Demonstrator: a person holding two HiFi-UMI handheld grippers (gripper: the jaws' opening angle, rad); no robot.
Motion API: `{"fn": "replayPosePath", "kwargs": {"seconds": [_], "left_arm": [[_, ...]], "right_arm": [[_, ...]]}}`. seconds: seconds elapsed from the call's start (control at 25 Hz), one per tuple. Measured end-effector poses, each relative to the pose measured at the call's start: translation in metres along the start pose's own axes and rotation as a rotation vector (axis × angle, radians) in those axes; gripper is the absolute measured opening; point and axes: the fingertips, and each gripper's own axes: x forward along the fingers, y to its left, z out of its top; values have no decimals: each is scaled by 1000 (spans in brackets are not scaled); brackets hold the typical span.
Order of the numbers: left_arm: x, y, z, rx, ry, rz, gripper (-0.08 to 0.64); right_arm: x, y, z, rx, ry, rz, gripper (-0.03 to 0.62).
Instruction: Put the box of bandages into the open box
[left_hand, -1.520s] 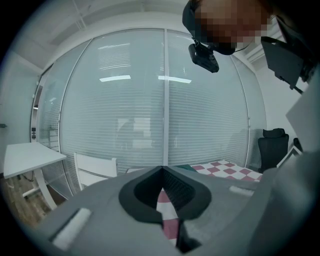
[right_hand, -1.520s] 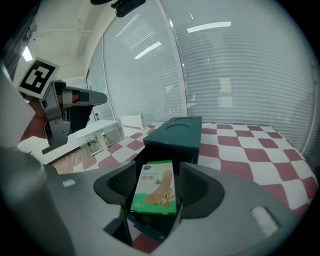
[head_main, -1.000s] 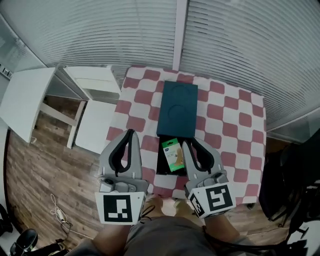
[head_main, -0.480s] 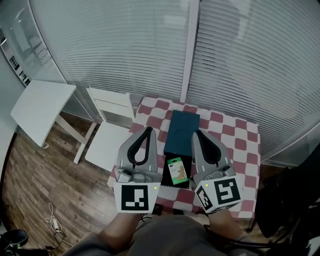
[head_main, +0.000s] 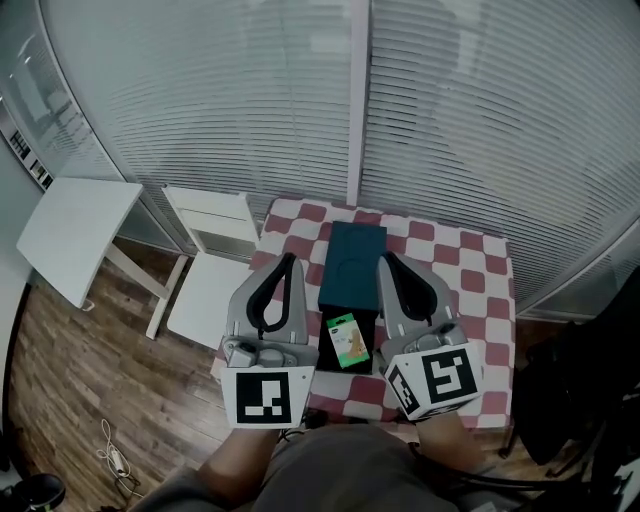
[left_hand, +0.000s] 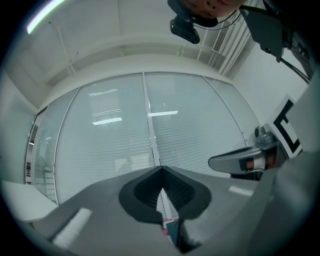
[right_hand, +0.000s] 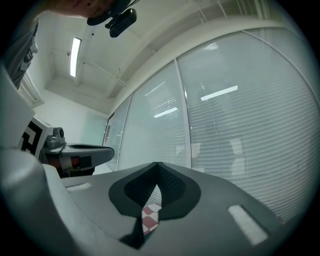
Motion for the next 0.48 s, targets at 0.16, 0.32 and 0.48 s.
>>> {"fn": "replayPosePath", "kwargs": {"seconds": [0.16, 0.32, 0.48], "left_arm": [[-2, -1, 3, -4, -2, 0, 0], [-2, -2, 2, -3, 2, -2, 0], [-4, -3, 2, -3, 4, -3, 0]], "right_arm": [[-2, -1, 2, -3, -1, -3, 25], [-3, -2, 1, 3, 1, -8, 25], [-4, -3, 0, 5, 1, -10, 26]]}}
